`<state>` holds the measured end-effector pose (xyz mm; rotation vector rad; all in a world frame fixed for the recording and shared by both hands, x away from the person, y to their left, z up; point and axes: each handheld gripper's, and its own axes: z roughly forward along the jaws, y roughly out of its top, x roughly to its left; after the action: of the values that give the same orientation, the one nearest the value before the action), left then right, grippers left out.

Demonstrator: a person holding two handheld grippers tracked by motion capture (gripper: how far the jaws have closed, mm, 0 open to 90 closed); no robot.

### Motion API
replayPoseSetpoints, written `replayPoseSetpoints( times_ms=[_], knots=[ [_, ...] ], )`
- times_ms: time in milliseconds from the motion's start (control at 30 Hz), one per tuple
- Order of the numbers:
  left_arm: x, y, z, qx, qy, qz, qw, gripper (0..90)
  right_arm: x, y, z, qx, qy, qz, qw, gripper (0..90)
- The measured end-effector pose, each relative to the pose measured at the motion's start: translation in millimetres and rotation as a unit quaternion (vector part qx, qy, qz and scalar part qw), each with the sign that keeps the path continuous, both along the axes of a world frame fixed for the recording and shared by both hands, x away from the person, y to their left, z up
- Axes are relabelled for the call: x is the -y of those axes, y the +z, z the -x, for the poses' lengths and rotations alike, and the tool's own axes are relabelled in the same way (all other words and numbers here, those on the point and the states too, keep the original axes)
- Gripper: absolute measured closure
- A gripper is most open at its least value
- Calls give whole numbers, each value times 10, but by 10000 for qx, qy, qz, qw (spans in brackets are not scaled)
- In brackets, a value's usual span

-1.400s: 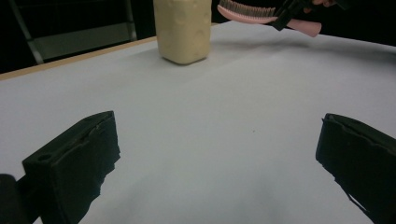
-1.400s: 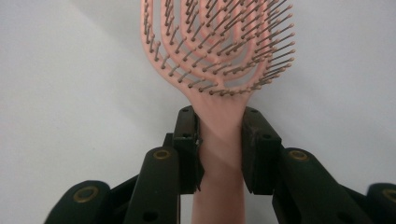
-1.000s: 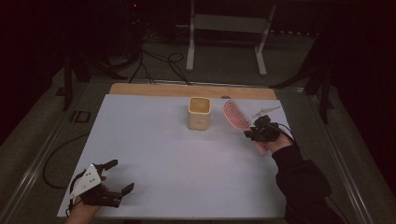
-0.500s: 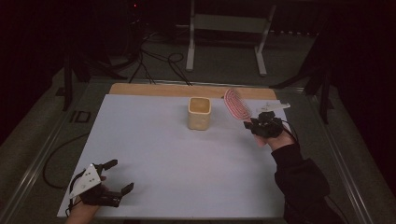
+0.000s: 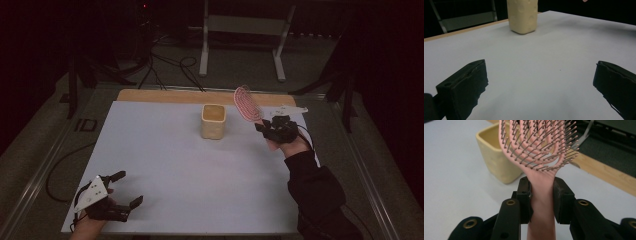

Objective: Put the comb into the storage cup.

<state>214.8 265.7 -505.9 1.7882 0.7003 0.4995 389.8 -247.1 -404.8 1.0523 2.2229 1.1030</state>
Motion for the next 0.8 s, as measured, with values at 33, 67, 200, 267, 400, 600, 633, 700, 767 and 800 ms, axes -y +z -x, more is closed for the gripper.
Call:
replayPoseSetpoints(
  times_ms=[33, 67, 200, 267, 400, 600, 633, 700, 767, 800],
  knots=[
    [-1, 0, 0, 1, -3, 2, 10000, 0, -20, 7, -8, 3, 33, -2, 10000, 702],
    [-1, 0, 1, 3, -1, 7, 10000, 0, -47, 17, -15, 61, 62, 51, 9999, 702],
    [-7, 4, 1, 20, 28, 3, 10000, 0, -117, 53, -31, 171, 64, 15, 9998, 703],
    [-7, 3, 2, 10, 25, 12, 10000, 0, -147, 75, -38, 216, 86, -51, 9997, 703],
    [-4, 3, 3, 13, 16, 0, 10000, 0, -220, 119, -53, 268, 153, -223, 9993, 703],
    [-6, 4, 3, 13, 8, 8, 10000, 0, -296, 170, -90, 418, 163, -352, 9984, 704],
    [-6, 4, 3, 11, 4, 12, 10000, 0, -315, 181, -94, 472, 136, -382, 9981, 704],
    [-6, 3, 3, 7, 6, 17, 10000, 0, -341, 199, -106, 524, 142, -426, 9976, 704],
    [-9, 5, 2, 9, -1, 17, 10000, 0, -379, 219, -114, 591, 196, -512, 9967, 704],
    [-9, 5, 2, 10, 3, 17, 10000, 0, -399, 226, -119, 610, 214, -541, 9964, 704]
  ],
)
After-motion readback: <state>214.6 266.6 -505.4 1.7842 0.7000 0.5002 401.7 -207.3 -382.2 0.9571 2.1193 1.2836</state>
